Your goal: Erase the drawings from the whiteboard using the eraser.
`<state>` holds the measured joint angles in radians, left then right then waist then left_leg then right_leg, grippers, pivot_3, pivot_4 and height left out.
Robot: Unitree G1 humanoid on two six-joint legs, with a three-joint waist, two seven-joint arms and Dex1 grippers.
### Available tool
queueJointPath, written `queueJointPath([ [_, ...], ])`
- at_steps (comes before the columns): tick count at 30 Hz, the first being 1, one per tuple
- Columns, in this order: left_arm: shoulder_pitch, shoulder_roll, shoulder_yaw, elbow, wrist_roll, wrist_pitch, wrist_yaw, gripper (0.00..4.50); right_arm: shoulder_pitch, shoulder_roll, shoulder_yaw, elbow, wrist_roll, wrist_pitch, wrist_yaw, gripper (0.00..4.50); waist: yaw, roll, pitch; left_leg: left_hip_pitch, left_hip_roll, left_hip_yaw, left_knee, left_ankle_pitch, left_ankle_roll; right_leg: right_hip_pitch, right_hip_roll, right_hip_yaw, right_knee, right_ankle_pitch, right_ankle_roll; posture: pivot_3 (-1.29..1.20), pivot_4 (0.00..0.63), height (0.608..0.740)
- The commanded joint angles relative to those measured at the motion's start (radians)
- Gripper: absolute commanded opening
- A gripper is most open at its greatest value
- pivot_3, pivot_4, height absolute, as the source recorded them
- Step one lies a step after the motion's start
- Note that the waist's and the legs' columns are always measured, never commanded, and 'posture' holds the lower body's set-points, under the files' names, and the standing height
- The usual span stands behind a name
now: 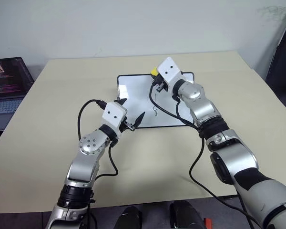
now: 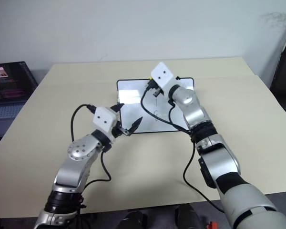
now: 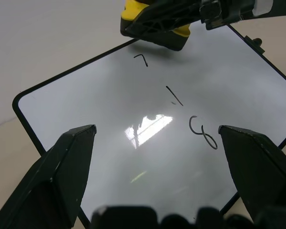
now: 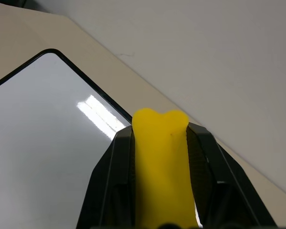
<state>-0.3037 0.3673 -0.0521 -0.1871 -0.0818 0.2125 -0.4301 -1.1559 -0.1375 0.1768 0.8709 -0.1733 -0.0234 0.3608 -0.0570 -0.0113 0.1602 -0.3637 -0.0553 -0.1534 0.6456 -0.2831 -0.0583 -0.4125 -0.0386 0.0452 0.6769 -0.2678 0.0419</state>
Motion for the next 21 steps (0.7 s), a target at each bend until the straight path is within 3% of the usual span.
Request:
queueJointPath([
  [1,-0.016,0.002,0.009,-0.021,0.001,-0.008,-0.001,4.50,-0.050,0.000,-0.001,0.063,-0.015,-0.028,-0.022,1.14,0.000,0.000,0.000,0.000,0.000,0.000,0.000,0.000,0.000,0.000,0.000,0.000,0.000,0.000,0.000,0.00,0.150,0.740],
  [7,0.006,0.008,0.015,-0.033,0.002,-0.007,0.002,4.50,-0.061,0.010,0.034,0.157,-0.060,-0.017,-0.034,1.14,-0.001,0.000,0.000,0.001,0.000,0.001,0.000,0.000,0.000,0.000,0.000,0.000,0.001,0.000,0.000,0.00,0.150,0.740],
  [21,0.036,0.007,0.020,-0.028,0.005,-0.023,0.011,4.50,-0.051,0.055,0.048,0.160,-0.059,-0.024,-0.013,1.14,-0.004,0.000,0.000,0.002,0.000,0.000,0.000,-0.001,0.001,0.001,0.001,0.001,0.003,0.000,0.000,0.00,0.150,0.740],
])
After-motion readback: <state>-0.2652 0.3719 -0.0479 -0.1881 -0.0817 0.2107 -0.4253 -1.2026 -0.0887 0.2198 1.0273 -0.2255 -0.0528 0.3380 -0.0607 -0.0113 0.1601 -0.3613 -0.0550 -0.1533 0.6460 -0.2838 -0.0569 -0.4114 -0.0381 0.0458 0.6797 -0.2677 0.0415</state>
